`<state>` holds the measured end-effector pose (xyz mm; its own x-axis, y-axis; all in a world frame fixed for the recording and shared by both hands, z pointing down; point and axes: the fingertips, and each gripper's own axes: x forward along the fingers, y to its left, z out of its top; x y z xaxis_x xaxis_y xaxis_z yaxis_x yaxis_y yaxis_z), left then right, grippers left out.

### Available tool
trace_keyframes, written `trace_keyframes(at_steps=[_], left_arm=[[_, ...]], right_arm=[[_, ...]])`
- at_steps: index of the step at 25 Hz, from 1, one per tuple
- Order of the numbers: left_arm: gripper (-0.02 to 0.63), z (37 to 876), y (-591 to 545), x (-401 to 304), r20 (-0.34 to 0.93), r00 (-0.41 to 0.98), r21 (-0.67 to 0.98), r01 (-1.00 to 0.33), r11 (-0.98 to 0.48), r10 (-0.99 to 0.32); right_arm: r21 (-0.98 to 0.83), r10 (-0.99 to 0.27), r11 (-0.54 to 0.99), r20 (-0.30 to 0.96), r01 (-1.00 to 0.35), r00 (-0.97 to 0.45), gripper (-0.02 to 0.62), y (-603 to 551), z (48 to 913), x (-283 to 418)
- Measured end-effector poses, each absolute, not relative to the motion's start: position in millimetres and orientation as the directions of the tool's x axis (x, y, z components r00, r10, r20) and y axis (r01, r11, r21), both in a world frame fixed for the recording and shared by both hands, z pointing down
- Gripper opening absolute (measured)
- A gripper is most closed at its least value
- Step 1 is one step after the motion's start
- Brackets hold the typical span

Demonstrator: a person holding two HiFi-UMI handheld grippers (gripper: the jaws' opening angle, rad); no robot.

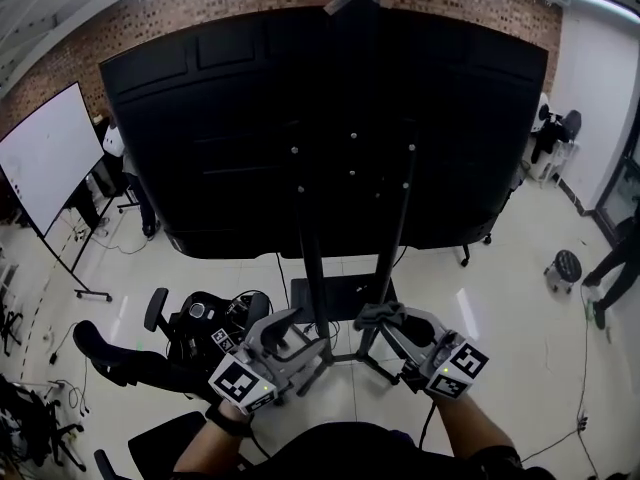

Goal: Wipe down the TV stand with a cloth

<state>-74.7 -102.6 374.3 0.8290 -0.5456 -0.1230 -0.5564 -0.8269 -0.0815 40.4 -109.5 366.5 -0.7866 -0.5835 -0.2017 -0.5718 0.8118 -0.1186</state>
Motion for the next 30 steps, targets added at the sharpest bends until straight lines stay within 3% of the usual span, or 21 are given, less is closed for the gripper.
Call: trace_keyframes(at_steps=[14, 30], left_arm=[[0.278, 332.4, -154.0, -57.7, -0.180, 0.826, -0.145, -0.560, -0.816, -0.534], [0.285, 212.9, -194.2, -32.4, -0.252, 0.856, -0.312, -0.513, -0.800, -0.452]], right_arm=[[0.084, -0.540, 0.824, -0.177, -0.560, -0.823, 0.067, -166.5, 312.9, 45.5], [0.458, -0.499, 0.726, -0.163, -0.513, -0.851, 0.066, -229.6, 161.5, 40.0]])
